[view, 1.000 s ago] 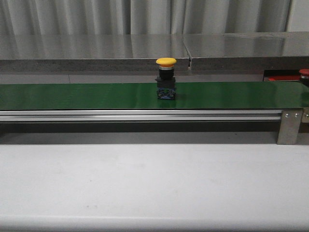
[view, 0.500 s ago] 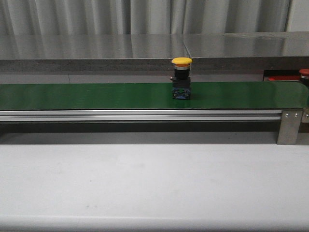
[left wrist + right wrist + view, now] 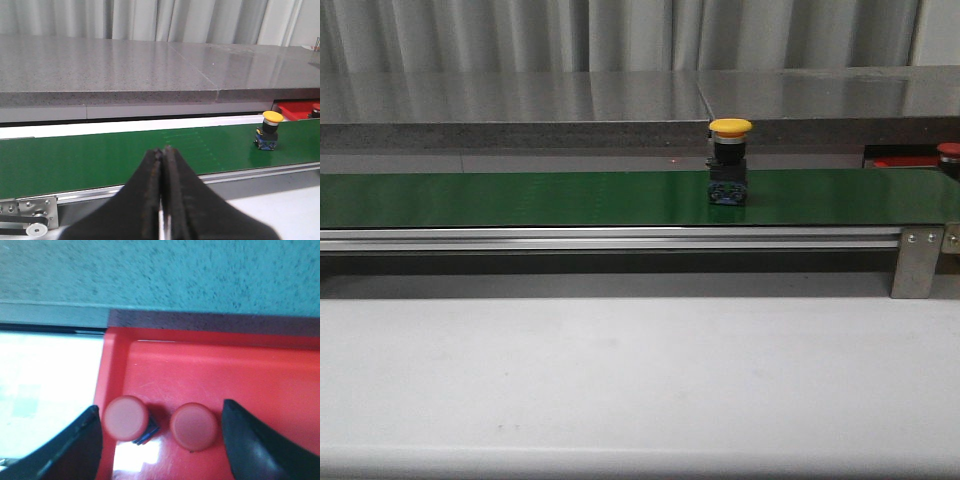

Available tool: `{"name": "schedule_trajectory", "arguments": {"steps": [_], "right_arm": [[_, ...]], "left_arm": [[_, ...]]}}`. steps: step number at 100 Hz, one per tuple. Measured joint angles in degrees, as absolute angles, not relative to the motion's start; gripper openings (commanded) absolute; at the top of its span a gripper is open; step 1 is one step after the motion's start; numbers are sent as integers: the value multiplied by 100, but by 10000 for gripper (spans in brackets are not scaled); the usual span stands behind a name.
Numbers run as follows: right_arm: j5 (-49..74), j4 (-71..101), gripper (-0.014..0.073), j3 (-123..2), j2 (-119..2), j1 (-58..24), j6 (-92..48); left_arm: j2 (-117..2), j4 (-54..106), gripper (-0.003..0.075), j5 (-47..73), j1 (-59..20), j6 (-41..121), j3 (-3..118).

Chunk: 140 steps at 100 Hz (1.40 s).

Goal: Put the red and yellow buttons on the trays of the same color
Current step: 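Carry the red button into the red tray and open the right gripper, then move the right gripper to the yellow button on the belt and grasp it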

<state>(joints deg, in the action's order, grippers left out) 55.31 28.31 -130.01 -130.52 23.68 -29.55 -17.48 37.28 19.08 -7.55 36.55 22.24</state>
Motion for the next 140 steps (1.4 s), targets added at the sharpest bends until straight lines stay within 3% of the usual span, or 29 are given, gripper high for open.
{"name": "schedule_trajectory", "arguments": {"steps": [26, 78, 111, 140], "right_arm": [[5773, 2844, 512, -12367, -11964, 2273, -2978], [5155, 2869, 512, -8498, -9279, 1194, -3667], [4634, 2869, 512, -6892, -8866, 807, -3931], [4014, 2872, 512, -6719, -8926, 415, -3989]], "left_arm": [[-1748, 3728, -19, 1908, -755, 3655, 2224], [-1748, 3728, -19, 1908, -755, 3655, 2224], [-1748, 3728, -19, 1908, -755, 3655, 2224], [-1748, 3728, -19, 1908, -755, 3655, 2224]]}}
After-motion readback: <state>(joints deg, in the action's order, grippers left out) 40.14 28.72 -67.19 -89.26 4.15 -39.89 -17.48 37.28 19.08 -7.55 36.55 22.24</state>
